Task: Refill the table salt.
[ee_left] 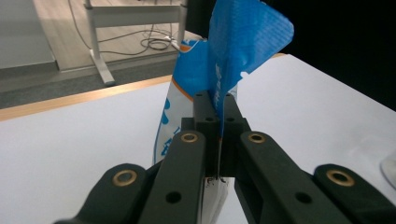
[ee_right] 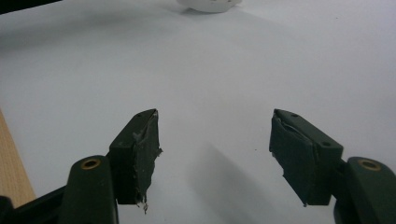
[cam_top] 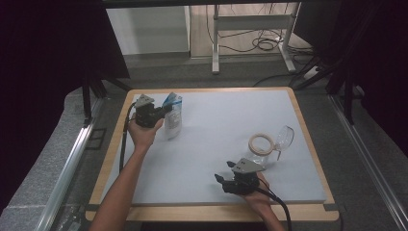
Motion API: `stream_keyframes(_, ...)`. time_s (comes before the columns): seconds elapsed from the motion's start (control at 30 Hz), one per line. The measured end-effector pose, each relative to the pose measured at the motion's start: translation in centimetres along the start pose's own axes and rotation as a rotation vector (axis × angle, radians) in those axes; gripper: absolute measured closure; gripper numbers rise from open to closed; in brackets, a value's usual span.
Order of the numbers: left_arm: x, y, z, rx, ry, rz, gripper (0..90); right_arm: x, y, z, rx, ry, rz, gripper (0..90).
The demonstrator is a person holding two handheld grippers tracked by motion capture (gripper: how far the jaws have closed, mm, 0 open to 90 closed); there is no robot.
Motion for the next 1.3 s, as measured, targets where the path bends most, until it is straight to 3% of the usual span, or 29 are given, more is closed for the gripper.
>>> stream_keyframes(0.1, -0.4, 0.8, 0.3, 0.025, -0.004, -0.018, 90.0, -0.1, 0.0, 0.1, 0.002, 0.004, 0.001, 33.5)
stream_keyframes(0.63, -1.0, 5.1, 2.1, 0.174, -0.013, -0.024, 90.0, -0.6, -0.7, -0.8, 0.005, 0.011, 0.003, 31.4)
stream_keyframes(0.9, -0.8, 7.7, 2.5, 0.237, -0.030, -0.057, 90.0, -1.4, -1.1, -1.7, 0.007, 0.005, 0.010, 30.2)
stream_keyframes(1.07, -1.1, 9.4, 2.8, 0.283, -0.031, -0.063, 90.0, -2.0, -0.9, -2.3, 0.020, 0.003, 0.014, 29.3)
stream_keyframes(1.2, -2.0, 11.5, 3.5, 0.335, -0.023, -0.074, 90.0, -2.1, -0.6, -3.2, 0.054, -0.006, 0.011, 27.3)
stream_keyframes(1.23, -2.0, 11.5, 3.5, 0.335, -0.023, -0.074, 90.0, -2.2, -0.6, -3.4, 0.064, -0.009, 0.013, 27.0)
stream_keyframes(1.27, -2.4, 12.4, 3.9, 0.353, -0.019, -0.084, 90.0, -2.3, -0.5, -3.5, 0.075, -0.005, 0.016, 26.5)
stream_keyframes(1.3, -2.4, 12.4, 3.9, 0.353, -0.019, -0.084, 90.0, -2.4, -0.4, -3.7, 0.086, -0.004, 0.023, 25.8)
Point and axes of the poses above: each handheld gripper's, and its own axes: z roughly backward along the jaws, x roughly out of its underside, y roughly to its right, the point moved 8 cm from there along -z, roughly forward along the jaws, and after that the axes turned 3 degrees about x, right-handed, at the moved point
